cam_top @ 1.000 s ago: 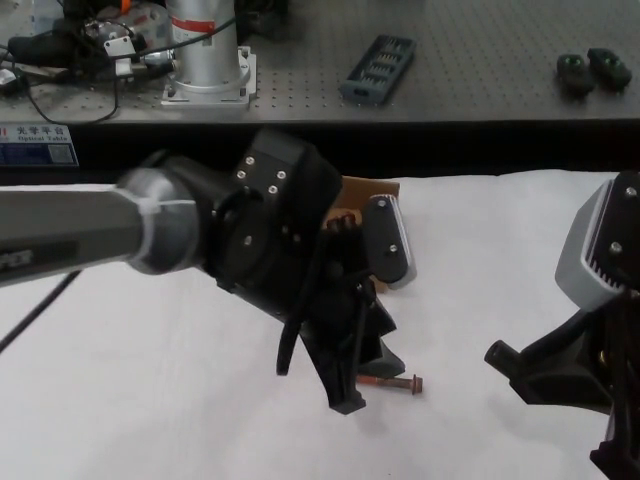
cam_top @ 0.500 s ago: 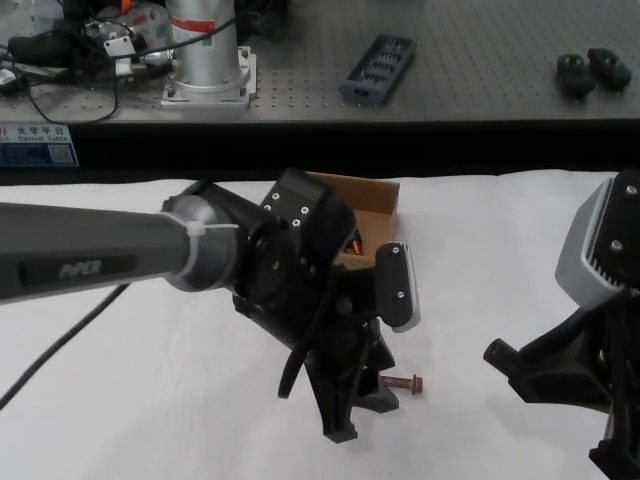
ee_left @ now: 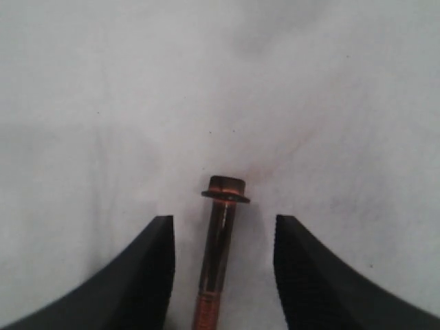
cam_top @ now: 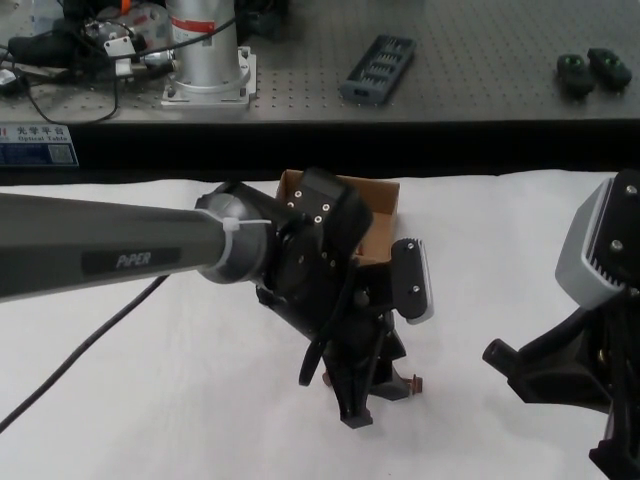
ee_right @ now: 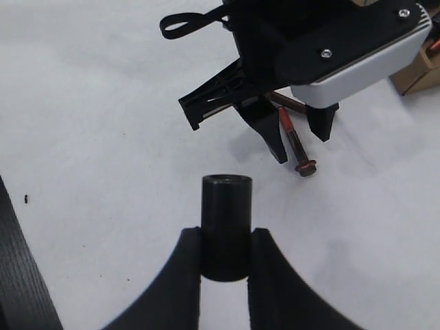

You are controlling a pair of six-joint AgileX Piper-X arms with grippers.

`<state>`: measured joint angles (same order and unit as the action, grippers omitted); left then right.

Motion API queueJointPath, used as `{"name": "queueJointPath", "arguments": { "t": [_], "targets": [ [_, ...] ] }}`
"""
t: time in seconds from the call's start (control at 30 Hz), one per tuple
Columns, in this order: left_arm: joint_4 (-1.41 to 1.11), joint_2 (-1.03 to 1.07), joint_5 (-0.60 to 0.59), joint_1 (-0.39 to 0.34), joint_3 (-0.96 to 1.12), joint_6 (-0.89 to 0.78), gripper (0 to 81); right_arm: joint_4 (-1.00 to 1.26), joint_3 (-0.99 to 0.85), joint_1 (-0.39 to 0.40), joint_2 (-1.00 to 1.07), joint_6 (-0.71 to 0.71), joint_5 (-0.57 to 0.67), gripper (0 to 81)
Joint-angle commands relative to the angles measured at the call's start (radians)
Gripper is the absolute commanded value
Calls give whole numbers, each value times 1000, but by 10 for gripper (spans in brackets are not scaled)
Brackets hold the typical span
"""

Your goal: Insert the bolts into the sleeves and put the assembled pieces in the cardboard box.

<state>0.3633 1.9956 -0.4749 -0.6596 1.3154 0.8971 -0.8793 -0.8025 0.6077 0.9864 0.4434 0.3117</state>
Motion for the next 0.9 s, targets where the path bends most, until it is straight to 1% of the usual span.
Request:
{"name": "queueJointPath", "arguments": {
  "t": [0.0, 0.8, 0.87],
  "targets": [
    [10, 2, -10, -3, 14, 7, 339, 10, -2, 1, -16, -2, 20, 20],
    [0, 31, -10, -3, 19, 8, 339, 26, -2, 1, -15, -2, 20, 20],
    [0, 39, -24, -3, 19, 8, 334, 27, -2, 1, -15, -2, 20, 20]
  ]
}}
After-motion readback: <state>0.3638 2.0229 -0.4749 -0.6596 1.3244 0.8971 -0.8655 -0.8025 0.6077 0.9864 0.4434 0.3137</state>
